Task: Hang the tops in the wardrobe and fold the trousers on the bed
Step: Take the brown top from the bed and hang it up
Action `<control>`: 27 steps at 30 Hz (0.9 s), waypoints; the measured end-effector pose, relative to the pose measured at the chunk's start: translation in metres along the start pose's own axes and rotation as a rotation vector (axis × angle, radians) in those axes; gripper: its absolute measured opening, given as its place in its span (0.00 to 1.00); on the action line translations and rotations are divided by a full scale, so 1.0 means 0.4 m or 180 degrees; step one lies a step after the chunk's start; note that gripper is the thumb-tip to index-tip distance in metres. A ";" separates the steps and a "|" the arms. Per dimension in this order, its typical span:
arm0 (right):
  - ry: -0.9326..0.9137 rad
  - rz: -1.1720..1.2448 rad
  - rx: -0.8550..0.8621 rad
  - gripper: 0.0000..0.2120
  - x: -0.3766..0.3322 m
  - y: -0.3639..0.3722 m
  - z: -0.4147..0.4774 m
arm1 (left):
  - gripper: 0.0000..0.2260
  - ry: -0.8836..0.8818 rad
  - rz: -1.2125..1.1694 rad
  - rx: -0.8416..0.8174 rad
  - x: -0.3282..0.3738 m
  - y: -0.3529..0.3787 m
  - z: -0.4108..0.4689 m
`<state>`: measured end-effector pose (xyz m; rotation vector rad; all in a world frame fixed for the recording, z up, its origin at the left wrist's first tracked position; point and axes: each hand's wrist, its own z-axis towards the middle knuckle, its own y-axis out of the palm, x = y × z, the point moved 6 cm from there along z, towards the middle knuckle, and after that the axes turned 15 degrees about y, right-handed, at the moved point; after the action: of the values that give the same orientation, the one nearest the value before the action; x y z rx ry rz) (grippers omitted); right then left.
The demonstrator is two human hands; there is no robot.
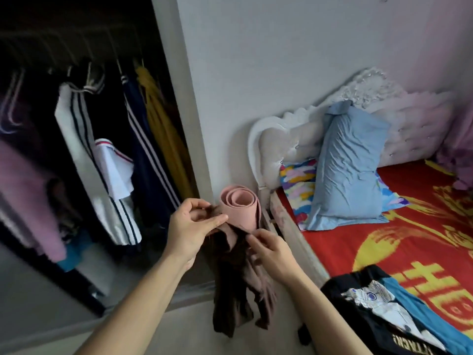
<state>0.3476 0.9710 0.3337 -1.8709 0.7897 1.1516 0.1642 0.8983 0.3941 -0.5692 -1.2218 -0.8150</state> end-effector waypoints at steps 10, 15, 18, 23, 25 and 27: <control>-0.0071 0.0661 0.0168 0.15 -0.202 0.434 0.064 | 0.27 -0.0248 0.0240 -0.0205 -0.087 -0.543 0.066; -0.0600 0.0020 -0.0310 0.15 -0.314 0.601 0.120 | 0.25 -0.0275 0.0814 0.0174 -0.120 -0.701 0.110; -0.1027 -0.0923 -0.0618 0.17 -0.388 0.694 0.191 | 0.20 -0.0028 0.1218 0.0639 -0.100 -0.794 0.176; -0.1728 -0.1382 -0.0870 0.17 -0.532 0.827 0.338 | 0.12 0.0730 0.1785 0.1468 -0.023 -0.961 0.327; -0.1899 -0.1309 -0.1013 0.20 -0.593 0.870 0.401 | 0.11 0.0811 0.1923 0.1644 0.012 -1.019 0.398; -0.1844 -0.1137 -0.1213 0.22 -0.662 0.916 0.453 | 0.12 0.0865 0.1947 0.1711 0.047 -1.067 0.467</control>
<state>-0.1325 0.9715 0.4162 -1.7275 -0.0905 1.5661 -0.2843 0.7806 0.4440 -0.3398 -0.8858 -0.0304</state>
